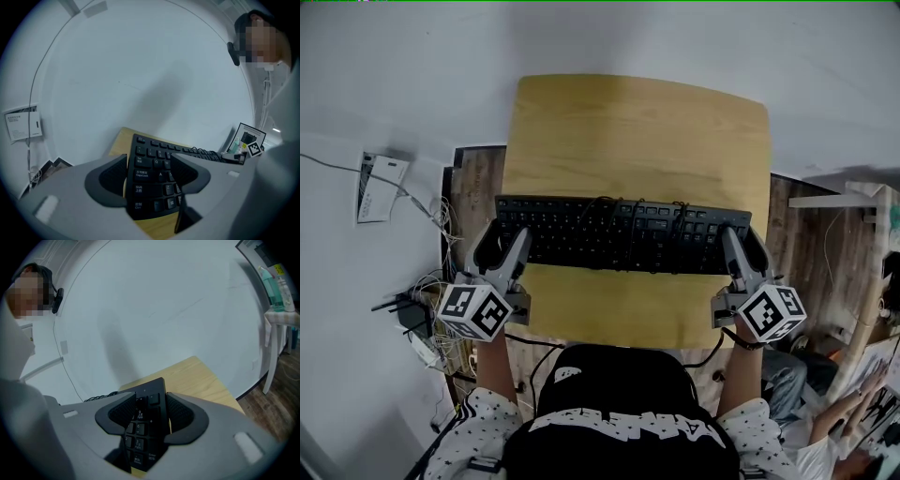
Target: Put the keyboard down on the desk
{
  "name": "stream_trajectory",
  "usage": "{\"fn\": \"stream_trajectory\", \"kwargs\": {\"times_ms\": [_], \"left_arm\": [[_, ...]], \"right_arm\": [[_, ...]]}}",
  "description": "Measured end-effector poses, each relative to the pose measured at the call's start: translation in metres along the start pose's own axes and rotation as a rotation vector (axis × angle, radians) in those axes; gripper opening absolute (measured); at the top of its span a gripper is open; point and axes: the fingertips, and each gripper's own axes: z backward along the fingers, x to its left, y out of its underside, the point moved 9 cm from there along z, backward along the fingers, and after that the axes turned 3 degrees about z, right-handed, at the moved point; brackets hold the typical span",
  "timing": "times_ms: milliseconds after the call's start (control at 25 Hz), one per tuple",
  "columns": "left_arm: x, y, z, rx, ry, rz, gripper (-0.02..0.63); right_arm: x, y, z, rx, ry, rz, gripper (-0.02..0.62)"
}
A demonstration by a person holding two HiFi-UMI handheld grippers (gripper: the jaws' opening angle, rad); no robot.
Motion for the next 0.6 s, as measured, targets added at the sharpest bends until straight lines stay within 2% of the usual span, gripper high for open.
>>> {"fn": "stream_trajectory", "kwargs": {"times_ms": [600], "left_arm": [[0.013,0.02,-0.017,0.076,-0.012,0.015,0.27]], "right_arm": [[-0.015,0.02,-0.016,0.062,0.034,-0.015,0.218]]}}
